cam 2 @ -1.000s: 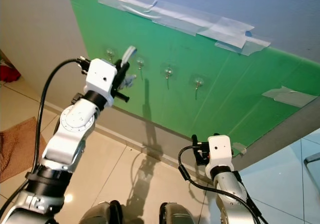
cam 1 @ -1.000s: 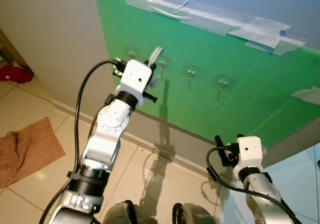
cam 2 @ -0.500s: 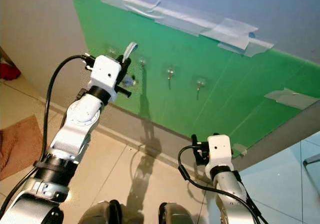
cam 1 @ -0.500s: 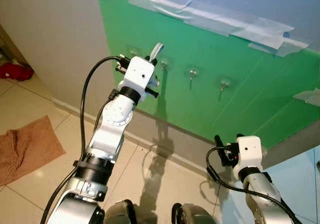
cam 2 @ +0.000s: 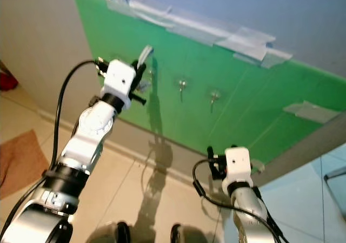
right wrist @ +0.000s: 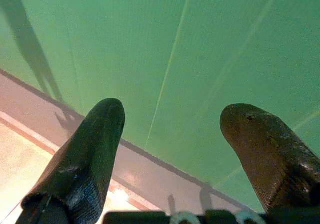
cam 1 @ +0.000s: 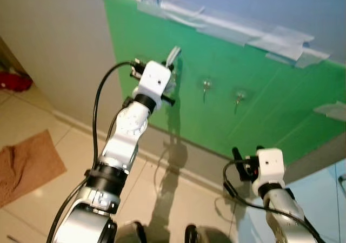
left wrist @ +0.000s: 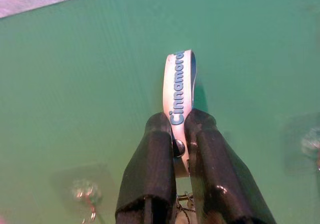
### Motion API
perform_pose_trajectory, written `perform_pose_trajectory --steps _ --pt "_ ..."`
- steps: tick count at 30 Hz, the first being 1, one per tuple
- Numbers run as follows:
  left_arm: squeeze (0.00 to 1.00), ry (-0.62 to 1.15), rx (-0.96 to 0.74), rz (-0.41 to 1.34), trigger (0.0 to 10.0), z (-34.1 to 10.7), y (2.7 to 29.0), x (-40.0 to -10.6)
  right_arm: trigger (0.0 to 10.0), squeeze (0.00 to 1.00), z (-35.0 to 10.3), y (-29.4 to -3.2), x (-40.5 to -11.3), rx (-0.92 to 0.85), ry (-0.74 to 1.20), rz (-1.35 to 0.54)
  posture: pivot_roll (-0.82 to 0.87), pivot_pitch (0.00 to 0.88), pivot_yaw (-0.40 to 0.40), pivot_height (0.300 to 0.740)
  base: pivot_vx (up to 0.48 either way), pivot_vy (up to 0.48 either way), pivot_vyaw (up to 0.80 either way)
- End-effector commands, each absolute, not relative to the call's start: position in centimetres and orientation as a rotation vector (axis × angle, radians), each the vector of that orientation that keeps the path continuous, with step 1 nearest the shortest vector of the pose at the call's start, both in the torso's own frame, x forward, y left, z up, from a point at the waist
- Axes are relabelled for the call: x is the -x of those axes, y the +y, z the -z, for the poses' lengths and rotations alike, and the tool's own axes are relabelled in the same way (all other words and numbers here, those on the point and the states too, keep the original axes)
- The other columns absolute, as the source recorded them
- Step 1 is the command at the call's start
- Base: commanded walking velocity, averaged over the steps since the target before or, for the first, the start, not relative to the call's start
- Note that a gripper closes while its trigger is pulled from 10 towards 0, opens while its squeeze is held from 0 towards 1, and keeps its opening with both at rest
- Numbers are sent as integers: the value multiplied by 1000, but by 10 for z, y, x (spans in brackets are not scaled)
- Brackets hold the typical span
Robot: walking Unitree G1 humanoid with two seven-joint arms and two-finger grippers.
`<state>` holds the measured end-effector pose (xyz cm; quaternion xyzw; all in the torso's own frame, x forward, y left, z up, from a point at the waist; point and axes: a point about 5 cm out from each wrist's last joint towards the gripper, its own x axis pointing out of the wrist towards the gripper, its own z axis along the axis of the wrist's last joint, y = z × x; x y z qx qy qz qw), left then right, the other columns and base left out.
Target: Hang keys on a hook
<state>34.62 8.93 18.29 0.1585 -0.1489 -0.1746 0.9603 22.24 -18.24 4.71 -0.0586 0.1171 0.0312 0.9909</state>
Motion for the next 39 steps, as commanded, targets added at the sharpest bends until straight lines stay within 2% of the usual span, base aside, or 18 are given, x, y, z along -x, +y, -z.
perform_pose_trajectory --steps 1,7,18,26,39 --pt "0 -306 -306 364 10000 -181 87 -347 10000 106 -49 -184 -222 120 234 -52 -166 149 -46 740 0 0 0" --pt "0 -264 -297 361 10000 -166 87 -349 10000 102 -50 -183 -223 122 231 -60 -166 151 -52 740 0 0 0" --pt "0 -275 -274 401 10000 -167 77 -351 10000 102 -52 -183 -223 124 228 -57 -174 150 -48 740 0 0 0" --pt "0 -186 -275 365 10000 -153 85 -366 10000 106 -52 -182 -223 119 227 -57 -179 149 -44 740 0 0 0" --pt "0 -243 -341 340 10000 -177 92 -384 10000 106 -52 -192 -205 127 236 -16 -233 173 -44 740 0 0 0"
